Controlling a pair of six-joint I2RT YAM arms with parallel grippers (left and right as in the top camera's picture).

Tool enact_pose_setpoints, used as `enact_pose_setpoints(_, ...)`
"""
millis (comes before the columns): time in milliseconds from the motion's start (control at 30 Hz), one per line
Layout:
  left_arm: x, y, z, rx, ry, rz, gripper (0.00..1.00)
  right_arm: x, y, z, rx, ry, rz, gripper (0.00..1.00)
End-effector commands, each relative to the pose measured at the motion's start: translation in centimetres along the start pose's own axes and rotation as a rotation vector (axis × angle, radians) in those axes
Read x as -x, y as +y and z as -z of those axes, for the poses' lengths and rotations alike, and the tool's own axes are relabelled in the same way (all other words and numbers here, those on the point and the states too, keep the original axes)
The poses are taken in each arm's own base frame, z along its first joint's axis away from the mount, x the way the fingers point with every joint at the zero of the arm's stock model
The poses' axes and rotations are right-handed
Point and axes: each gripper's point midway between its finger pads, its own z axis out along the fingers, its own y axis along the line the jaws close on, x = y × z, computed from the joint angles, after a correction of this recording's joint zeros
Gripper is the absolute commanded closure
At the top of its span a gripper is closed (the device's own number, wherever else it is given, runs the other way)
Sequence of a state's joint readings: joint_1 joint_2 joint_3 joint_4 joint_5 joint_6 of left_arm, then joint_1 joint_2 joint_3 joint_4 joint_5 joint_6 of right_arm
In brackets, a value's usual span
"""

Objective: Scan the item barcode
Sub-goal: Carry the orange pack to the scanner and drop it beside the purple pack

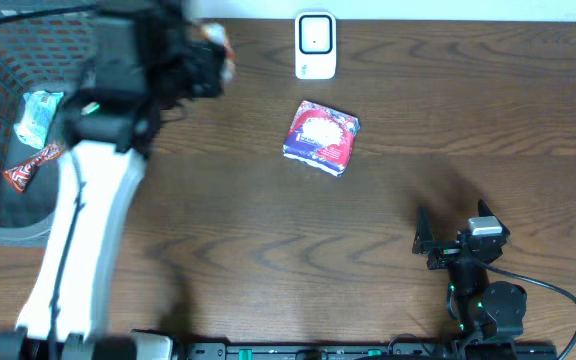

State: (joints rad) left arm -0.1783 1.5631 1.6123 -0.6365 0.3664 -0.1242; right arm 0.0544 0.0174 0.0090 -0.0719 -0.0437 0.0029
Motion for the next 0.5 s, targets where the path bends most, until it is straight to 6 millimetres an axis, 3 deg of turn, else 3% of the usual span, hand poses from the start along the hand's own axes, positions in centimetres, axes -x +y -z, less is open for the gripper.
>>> enact_pose_setpoints(0, -3.2, 0.5, -4.6, 0.024, 0.129, -0.146, 0.93, -0.1, -0.3, 0.0, -0.016, 0.001, 0.01, 0.01)
enact_pose_setpoints(167, -7.7, 3.9, -10.5, 0.168, 0.283, -0.151, 0.93, -0.1, -0.3, 0.0, -0.016, 0.001, 0.01, 0.01)
enact_pose_setpoints(300, -11.5, 4.6, -13.9, 0.167, 0.394, -0.145, 0.92, -0.1, -0.3, 0.0, -0.016, 0.001, 0.01, 0.01)
enact_pose_setpoints(467, -16.1, 4.0, -16.6, 0.153, 0.524, -0.16, 0.93, -0.1, -0.3, 0.0, -0.016, 0.001, 0.01, 0.01)
